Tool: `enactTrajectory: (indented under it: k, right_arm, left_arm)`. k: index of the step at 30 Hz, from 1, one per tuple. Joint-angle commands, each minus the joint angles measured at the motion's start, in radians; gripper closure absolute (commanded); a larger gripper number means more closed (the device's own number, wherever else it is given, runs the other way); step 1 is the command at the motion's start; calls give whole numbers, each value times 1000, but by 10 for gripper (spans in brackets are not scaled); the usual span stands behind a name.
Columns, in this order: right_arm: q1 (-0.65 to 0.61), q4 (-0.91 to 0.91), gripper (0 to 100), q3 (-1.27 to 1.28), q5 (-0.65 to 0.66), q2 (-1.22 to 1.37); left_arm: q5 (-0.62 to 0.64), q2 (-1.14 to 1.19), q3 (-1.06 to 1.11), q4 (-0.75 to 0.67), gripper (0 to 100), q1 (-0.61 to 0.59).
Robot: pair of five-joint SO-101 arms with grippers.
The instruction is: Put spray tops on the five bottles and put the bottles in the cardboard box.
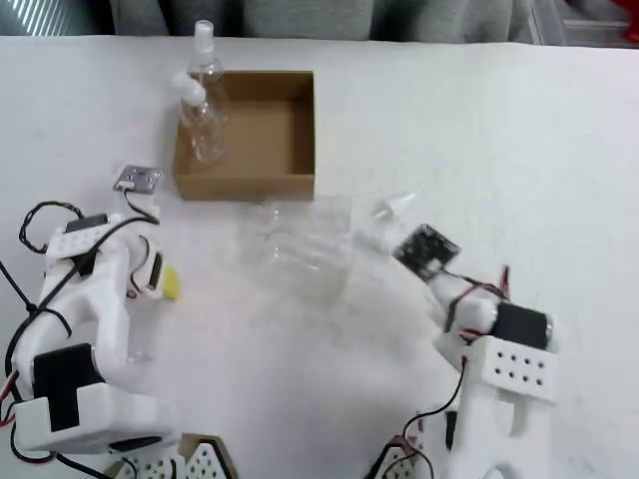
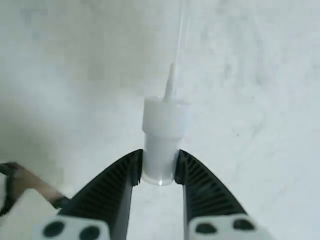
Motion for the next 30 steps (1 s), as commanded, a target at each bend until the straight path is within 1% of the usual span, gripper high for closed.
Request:
enactTrajectory:
  k: [1,3,5,15,17,20,22,24,27,30]
  right_arm:
    - [180,-104,982,69,316,-27]
    - [236,-131,982,101,393,-27]
    - [271,-165,982,123,419,-27]
    - [346,-432,975,275,427,-27]
    - [361,-444,934,279,425,-27]
    - [386,-443,824,278,420,-27]
    - [389,-447,772,275,414,-36]
    - [389,-441,773,249,354,-36]
    - [389,-441,793,192,229,-36]
    - [389,-429,812,124,51,-33]
  left_arm:
    - [5,-4,-48,9,962,-4]
    - [5,-4,-46,11,962,-4]
    - [5,-4,-46,12,962,-4]
    - [5,-4,-43,15,964,-5]
    - [5,-4,-43,15,964,-5]
    - [5,-4,-43,15,964,-5]
    - [5,-4,-41,15,964,-7]
    - [5,-4,-41,15,964,-7]
    - [5,-4,-41,15,964,-7]
    - [5,-4,-41,15,964,-7]
